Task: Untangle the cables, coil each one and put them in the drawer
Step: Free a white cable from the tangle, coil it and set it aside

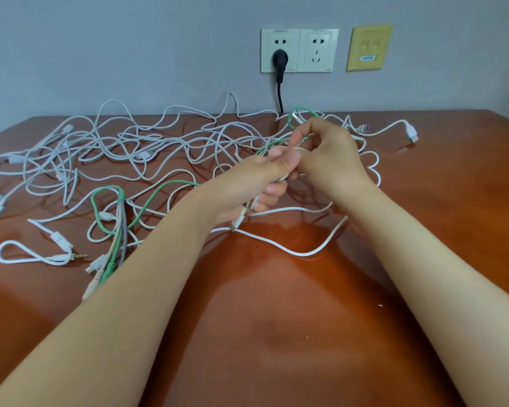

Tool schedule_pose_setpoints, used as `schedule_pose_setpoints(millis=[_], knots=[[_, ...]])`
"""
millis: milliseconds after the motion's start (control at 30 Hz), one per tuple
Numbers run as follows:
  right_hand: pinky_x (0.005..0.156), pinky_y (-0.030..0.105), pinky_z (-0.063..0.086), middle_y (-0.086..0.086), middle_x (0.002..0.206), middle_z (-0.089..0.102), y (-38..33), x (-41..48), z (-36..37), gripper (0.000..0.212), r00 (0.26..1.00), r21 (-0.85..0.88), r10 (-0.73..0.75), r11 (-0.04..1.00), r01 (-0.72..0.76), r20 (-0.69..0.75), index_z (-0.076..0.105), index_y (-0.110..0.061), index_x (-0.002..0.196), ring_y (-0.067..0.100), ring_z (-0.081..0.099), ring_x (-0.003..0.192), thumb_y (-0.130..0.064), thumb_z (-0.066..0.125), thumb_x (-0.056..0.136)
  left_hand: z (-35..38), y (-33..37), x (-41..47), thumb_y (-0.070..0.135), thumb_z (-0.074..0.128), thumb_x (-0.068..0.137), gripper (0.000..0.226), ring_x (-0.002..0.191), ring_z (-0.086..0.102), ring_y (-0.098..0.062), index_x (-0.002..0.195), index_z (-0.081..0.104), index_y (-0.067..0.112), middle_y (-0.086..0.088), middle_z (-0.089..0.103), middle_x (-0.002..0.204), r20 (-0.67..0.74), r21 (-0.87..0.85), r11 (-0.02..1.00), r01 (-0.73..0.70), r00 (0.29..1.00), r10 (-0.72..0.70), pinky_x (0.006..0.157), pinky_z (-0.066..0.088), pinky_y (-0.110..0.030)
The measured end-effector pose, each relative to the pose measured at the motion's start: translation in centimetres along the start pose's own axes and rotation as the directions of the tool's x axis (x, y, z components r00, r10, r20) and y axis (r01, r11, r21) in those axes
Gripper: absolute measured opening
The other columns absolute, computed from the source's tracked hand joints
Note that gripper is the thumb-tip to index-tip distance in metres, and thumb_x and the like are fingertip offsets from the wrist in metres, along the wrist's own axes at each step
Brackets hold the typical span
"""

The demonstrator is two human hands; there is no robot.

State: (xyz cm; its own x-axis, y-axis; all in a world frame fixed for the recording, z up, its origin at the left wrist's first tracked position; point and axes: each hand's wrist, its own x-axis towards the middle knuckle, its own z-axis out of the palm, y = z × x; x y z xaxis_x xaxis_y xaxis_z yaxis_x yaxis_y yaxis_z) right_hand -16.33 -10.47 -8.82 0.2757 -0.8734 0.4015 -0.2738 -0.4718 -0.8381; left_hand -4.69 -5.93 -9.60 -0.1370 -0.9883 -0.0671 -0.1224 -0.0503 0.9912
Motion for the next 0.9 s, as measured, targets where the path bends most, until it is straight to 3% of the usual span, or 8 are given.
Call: schedule_pose_setpoints(millis=[133,267,367,433,533,700,900], knots=[[0.045,0.013,0.03,-0.009,0.037,0.045,-0.2,0.4,0.2,0.029,0.998,0.119,0.03,0.993,-0.024,-0.048,0.048,-0.019,0.064,0.001,0.039,0.033,-0.025,0.061,0.09,-0.3,-0.1,0.1,0.029,0.034,0.101,0.032,0.032,0.024,-0.002,0.075,0.044,0.013,0.01,0.029,0.039,-0.04,-0.027,0.998,-0.057,0.998,0.056,0.032,0.02,-0.013],[0.045,0.015,0.031,-0.008,0.032,0.044,0.4,0.6,0.2,0.033,0.997,0.053,0.062,0.997,-0.059,-0.055,0.05,-0.019,0.064,0.003,0.039,0.034,-0.033,0.052,0.094,-0.6,-0.1,0.4,0.033,0.032,0.102,0.036,0.035,0.04,-0.004,0.074,0.045,0.014,0.011,0.031,0.037,-0.176,-0.06,0.996,-0.073,0.983,0.061,0.037,0.031,-0.013],[0.063,0.027,0.037,-0.006,0.049,0.051,0.5,0.1,0.3,0.026,0.998,-0.217,-0.033,0.976,0.021,-0.055,0.056,-0.021,0.075,0.012,0.05,0.061,-0.037,0.048,0.093,-1.0,-0.1,0.5,0.034,0.032,0.102,0.036,0.034,0.041,-0.005,0.074,0.044,0.015,0.011,0.032,0.037,-0.276,-0.096,0.992,-0.085,0.96,0.056,0.037,0.032,-0.011],[0.066,0.03,0.032,-0.002,0.069,0.058,0.0,-0.5,0.3,0.017,0.994,-0.468,-0.111,0.878,0.102,0.009,0.058,-0.022,0.088,0.022,0.05,0.078,-0.035,0.047,0.09,-1.2,-0.2,0.7,0.033,0.033,0.102,0.035,0.03,0.031,-0.004,0.074,0.044,0.015,0.011,0.03,0.037,-0.332,-0.136,0.984,-0.117,0.941,0.066,0.034,0.027,-0.011],[0.067,0.031,0.026,0.011,0.092,0.064,-0.7,-1.1,0.4,0.021,0.979,-0.612,-0.194,0.768,0.189,0.059,0.056,-0.016,0.099,0.032,0.053,0.092,-0.03,0.042,0.091,-1.5,-0.2,0.8,0.033,0.034,0.102,0.034,0.029,0.028,-0.003,0.075,0.045,0.015,0.012,0.033,0.036,-0.41,-0.172,0.973,-0.154,0.909,0.071,0.033,0.023,-0.009],[0.063,0.034,0.026,0.02,0.092,0.062,-0.6,-1.1,0.7,0.014,0.949,-0.593,-0.273,0.742,0.313,0.159,0.044,-0.017,0.084,0.039,0.053,0.09,-0.02,0.037,0.096,-1.4,-0.2,1.0,0.031,0.036,0.102,0.034,0.028,0.029,-0.002,0.074,0.05,0.017,0.011,0.038,0.035,-0.516,-0.08,0.979,-0.185,0.849,0.118,0.033,0.024,-0.011],[0.065,0.032,0.027,0.024,0.097,0.062,0.4,-1.6,2.1,0.02,0.933,-0.591,-0.254,0.722,0.359,0.255,0.054,-0.005,0.102,0.04,0.055,0.092,-0.017,0.039,0.096,-0.9,-0.6,1.3,0.027,0.038,0.101,0.034,0.027,0.03,-0.003,0.076,0.061,0.022,0.012,0.04,0.034,-0.519,0.076,0.985,-0.156,0.837,0.172,0.033,0.025,-0.011]])
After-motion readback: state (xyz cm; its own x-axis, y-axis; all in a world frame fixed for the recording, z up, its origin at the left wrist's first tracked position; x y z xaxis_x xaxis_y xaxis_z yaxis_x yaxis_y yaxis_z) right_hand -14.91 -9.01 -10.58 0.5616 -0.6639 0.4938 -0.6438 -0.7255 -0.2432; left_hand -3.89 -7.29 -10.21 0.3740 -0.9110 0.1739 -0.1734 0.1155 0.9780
